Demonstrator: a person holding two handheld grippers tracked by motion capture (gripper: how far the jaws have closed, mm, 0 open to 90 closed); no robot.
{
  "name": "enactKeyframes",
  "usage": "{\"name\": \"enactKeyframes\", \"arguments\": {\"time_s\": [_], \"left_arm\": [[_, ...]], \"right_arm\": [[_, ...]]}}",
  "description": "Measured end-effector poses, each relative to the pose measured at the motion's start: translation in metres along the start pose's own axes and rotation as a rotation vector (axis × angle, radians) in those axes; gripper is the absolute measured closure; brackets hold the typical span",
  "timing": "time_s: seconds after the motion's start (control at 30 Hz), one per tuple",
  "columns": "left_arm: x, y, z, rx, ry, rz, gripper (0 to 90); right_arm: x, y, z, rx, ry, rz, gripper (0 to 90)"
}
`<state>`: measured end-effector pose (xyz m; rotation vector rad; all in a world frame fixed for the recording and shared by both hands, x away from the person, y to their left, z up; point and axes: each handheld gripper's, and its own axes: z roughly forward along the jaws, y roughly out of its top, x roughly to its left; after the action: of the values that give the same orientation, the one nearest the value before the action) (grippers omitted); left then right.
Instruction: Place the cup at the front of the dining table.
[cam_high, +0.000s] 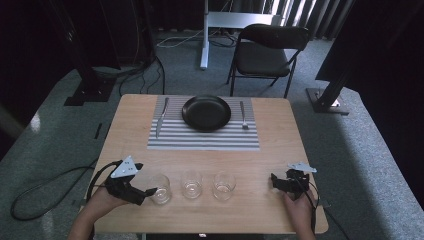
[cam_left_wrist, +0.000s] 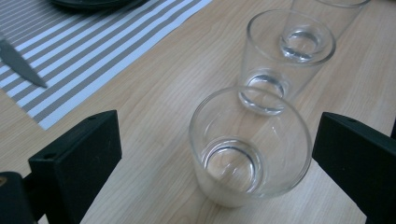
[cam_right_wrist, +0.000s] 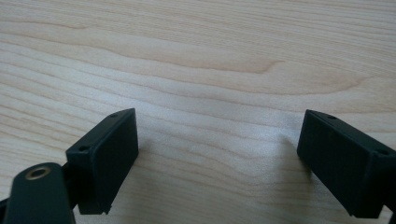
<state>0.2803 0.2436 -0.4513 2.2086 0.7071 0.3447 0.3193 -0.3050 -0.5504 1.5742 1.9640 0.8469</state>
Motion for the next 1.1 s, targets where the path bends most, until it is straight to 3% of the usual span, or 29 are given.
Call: {"name": "enactKeyframes", "arguments": {"time_s": [0.2, 0.4, 0.77, 1.1], "left_arm": [[-0.003, 0.008, 0.003, -0.015, -0.02, 0.006, 1.7], [-0.008, 0.018, 0.012, 0.005, -0.032, 0.044, 1.7], [-0.014, 0.035, 0.024, 0.023, -0.065, 0.075, 1.7], [-0.021, 0.053, 0.044, 0.082, -0.112, 0.112, 1.7]], "right_arm": [[0.0, 0.0, 0.0, 0.0, 0.0, 0.0, 11.9], [0.0, 0.0, 0.0, 0.0, 0.0, -0.001, 11.9], [0.0, 0.0, 0.0, -0.001, 0.0, -0.001, 11.9], [0.0, 0.0, 0.0, -0.001, 0.0, -0.001, 11.9]]}}
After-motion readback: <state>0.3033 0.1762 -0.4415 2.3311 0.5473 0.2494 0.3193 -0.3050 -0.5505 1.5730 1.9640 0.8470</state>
